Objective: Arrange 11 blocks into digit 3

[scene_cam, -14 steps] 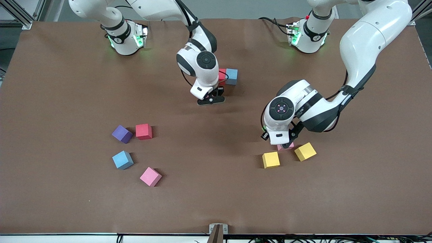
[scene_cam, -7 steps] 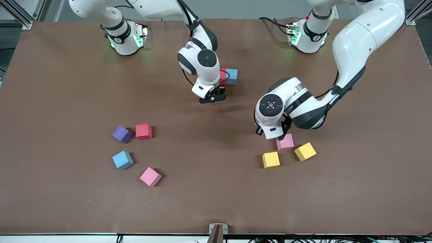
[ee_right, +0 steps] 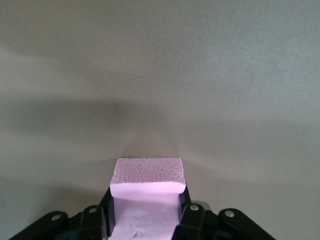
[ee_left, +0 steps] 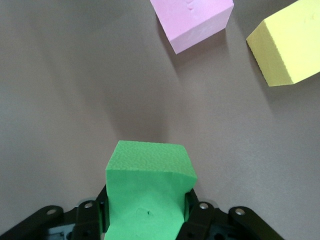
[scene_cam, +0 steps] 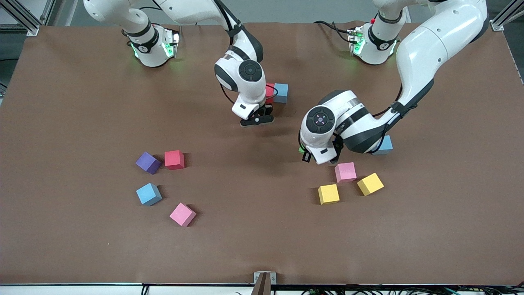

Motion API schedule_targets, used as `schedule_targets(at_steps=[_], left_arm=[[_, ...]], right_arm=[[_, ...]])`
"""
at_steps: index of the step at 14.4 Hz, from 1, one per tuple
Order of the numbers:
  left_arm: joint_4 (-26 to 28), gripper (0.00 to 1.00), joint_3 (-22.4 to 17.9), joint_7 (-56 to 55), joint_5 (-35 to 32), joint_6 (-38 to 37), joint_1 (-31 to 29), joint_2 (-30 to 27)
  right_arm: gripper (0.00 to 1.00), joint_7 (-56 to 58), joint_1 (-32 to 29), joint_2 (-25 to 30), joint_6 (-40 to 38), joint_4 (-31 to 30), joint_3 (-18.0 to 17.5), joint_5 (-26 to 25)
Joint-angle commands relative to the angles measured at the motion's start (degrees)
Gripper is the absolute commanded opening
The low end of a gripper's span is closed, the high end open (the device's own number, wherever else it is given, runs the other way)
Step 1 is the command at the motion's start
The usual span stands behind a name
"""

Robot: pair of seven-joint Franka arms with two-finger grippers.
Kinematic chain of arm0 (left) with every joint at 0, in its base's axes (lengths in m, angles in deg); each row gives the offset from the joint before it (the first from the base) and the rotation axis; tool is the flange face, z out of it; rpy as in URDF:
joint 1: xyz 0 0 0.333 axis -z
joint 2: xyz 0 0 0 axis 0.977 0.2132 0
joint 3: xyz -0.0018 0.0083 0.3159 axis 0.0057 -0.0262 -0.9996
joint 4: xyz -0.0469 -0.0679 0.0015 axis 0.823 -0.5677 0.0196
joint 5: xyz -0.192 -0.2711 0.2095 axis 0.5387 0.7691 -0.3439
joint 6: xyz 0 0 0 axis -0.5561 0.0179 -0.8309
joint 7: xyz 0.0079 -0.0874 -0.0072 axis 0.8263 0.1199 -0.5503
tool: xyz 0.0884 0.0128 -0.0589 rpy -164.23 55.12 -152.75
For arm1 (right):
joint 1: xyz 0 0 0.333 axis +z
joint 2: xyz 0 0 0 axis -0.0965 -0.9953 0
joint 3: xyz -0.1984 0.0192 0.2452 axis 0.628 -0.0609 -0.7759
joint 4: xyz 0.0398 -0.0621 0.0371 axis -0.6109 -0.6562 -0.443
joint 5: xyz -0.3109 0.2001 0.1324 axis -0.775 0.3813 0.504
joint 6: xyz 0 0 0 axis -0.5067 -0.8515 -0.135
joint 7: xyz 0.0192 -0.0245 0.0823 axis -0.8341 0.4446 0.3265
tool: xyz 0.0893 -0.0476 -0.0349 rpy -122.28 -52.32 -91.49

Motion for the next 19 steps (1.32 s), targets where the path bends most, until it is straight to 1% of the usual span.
schedule_targets(at_steps=[1,4,8,10,12,14,18,19], left_arm=[[2.04,0.26,-0.08,-4.53,-0.68,4.71,-0.35,-0.18],[2.65,0.26,-0.43,-12.26,-2.96,5.69,-0.26,-0.18],[3.97,0.26,-0.96,-21.32,-3.76,6.31,0.27,-0.09],[4.68,0.26,-1.05,-25.45,-4.02,6.66,0.44,0.00],[5.46,0.26,-1.22,-27.13,-5.07,7.71,1.41,0.26],[7.05,0.24,-1.22,-29.85,-5.95,8.24,0.27,-0.44],[6.96,0.18,-1.14,-31.97,-6.04,10.26,0.88,-0.53],[6.79,0.18,-1.14,-32.06,-6.04,10.26,0.88,-0.53]], right_arm=[[0.00,0.17,0.62,2.17,0.55,-2.47,1.35,0.02],[0.00,-0.01,0.62,2.35,0.55,-2.38,1.53,0.01],[0.01,-0.71,0.62,2.44,0.20,-2.56,1.53,-0.07],[0.01,-1.41,0.62,3.40,0.11,-3.52,1.44,-0.07],[0.01,-1.50,0.62,4.37,0.11,-4.75,1.44,-0.07],[0.01,-2.46,0.62,4.89,0.02,-5.28,1.44,-0.07],[0.01,-3.35,0.62,4.90,0.37,-5.19,1.44,-0.16],[0.01,-3.35,0.62,4.90,0.46,-5.19,1.44,-0.16]])
